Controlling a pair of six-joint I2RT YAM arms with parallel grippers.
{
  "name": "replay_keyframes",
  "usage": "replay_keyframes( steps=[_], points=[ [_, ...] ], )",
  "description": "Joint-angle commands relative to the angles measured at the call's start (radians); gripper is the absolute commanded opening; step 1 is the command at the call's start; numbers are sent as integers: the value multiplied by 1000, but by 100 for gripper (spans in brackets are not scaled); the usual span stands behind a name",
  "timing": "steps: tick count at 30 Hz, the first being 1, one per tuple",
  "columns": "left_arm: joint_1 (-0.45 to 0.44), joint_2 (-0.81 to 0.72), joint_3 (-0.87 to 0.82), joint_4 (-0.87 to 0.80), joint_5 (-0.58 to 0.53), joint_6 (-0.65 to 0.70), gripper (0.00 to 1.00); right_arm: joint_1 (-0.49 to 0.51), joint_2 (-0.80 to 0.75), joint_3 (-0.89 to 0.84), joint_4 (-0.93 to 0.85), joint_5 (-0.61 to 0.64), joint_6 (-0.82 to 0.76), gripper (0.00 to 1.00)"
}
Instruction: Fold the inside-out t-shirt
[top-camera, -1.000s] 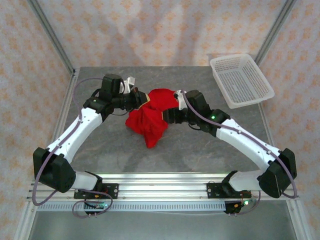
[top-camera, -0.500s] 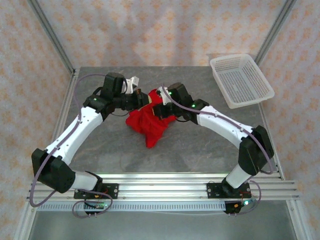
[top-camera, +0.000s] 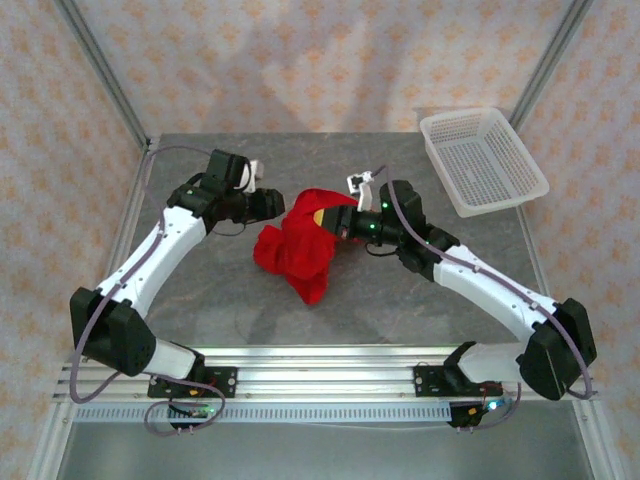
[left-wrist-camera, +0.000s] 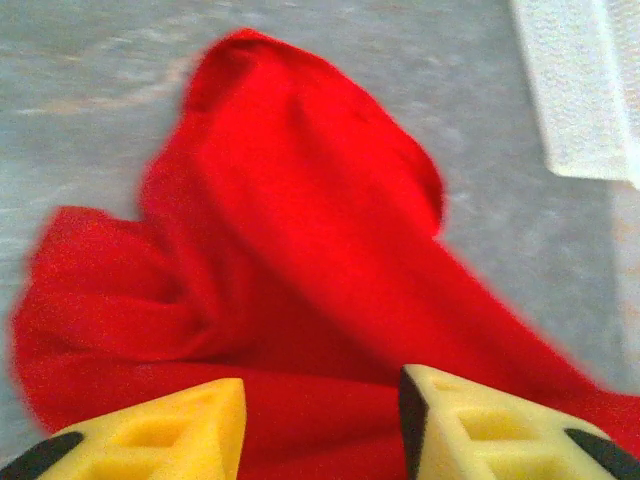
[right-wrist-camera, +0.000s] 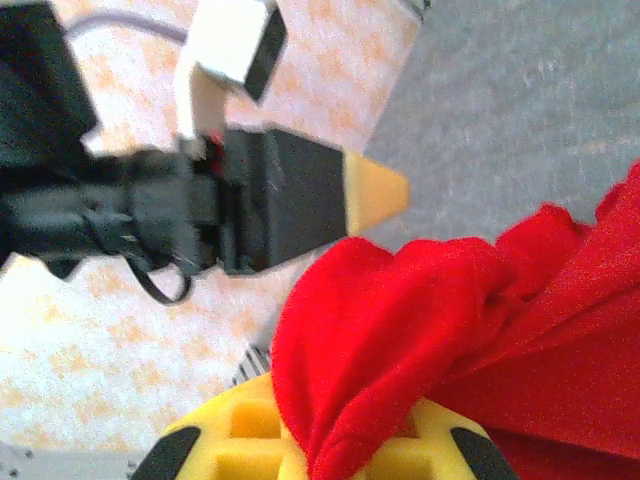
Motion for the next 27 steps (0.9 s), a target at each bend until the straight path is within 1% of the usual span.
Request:
replay_keyframes(
  steps=[1,2,3,4,6,7,8,10,12,14,15,17,18,19,20,21,22,23,24,25,27],
  points=[
    [10,-121,10,-94,-158,32,58,-9,-28,8,119,51,55,1],
    [17,-147,17,-121,-168,14,60,-10,-26,6,116,59,52,1],
    [21,-174,31,-148,-149,-19,60,-12,-23,7,99,78,51,1],
    [20,-203,27,-138,-97,-66,60,-12,-20,11,84,95,45,0],
    [1,-260,-48,-8,55,-276,55,-11,-13,14,69,141,46,0],
    [-24,-287,-117,122,123,-412,53,-12,-9,12,74,159,52,0],
    [-59,-308,-183,242,149,-534,52,-12,-4,12,82,165,50,0],
    [-119,-316,-260,387,142,-671,53,-11,6,22,85,158,44,0],
    [-152,-287,-276,460,136,-721,60,-12,12,33,88,146,51,0],
    [-165,-242,-279,547,151,-774,68,-12,18,36,97,134,67,0],
    [-168,-219,-285,603,153,-807,71,-12,19,36,102,127,77,0],
    [-173,-186,-305,713,138,-871,73,-12,22,31,119,122,96,0],
    [-174,-166,-313,752,135,-893,73,-12,22,31,122,125,109,0],
    [-174,-146,-315,765,132,-907,67,-12,23,31,126,129,124,0],
    [-174,-134,-315,770,127,-915,55,-12,23,30,131,134,136,0],
    [-174,-125,-321,781,119,-928,37,-12,25,27,141,137,153,1],
    [-174,-122,-328,799,111,-940,17,-12,25,24,146,139,164,2],
    [-172,-122,-328,798,104,-941,3,-11,23,23,142,139,169,3],
    [-169,-126,-318,769,94,-926,0,-11,18,23,120,143,166,6],
    [-166,-135,-304,723,83,-892,0,-11,8,20,82,149,156,11],
    [-156,-155,-265,623,70,-802,0,-10,-20,-2,-8,143,89,16]
  ],
)
